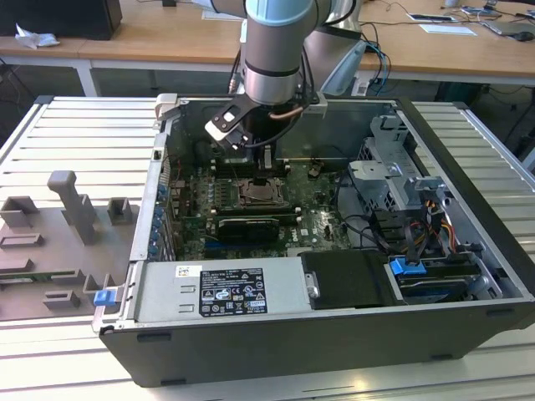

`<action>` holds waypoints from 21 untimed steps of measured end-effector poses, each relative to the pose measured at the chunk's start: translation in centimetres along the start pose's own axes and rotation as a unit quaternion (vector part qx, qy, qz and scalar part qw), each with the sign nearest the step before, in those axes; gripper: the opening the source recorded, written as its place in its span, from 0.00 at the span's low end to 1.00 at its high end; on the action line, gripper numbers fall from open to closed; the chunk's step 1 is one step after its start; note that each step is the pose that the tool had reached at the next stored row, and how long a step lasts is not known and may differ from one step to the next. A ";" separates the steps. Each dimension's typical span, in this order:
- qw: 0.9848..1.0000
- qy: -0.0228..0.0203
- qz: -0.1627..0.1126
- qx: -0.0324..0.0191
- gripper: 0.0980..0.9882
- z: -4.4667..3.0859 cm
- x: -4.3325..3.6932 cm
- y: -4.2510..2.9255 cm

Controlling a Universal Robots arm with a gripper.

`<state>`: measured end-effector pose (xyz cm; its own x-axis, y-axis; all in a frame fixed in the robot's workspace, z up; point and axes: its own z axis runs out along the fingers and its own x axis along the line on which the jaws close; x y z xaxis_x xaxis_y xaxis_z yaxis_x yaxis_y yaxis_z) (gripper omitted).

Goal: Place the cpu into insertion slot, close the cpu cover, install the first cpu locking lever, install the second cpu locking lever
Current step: 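Install the first cpu locking lever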

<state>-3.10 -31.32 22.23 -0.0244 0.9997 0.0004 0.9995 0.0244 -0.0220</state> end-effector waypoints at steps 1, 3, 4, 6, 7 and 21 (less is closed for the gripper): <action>1.000 0.000 0.000 0.000 0.01 -0.04 0.00 0.00; 1.000 0.000 0.000 0.000 0.01 -0.13 0.00 0.00; 1.000 0.000 0.000 0.000 0.01 -0.18 0.00 0.00; 1.000 0.000 0.000 0.000 0.01 -0.28 0.00 0.00; 1.000 0.000 0.000 0.000 0.01 -0.31 0.00 -0.01; 1.000 0.001 0.000 0.000 0.01 -0.60 0.00 -0.01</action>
<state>-3.11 -31.32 22.83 -0.0244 0.9997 0.0017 0.9995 0.0245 -0.0219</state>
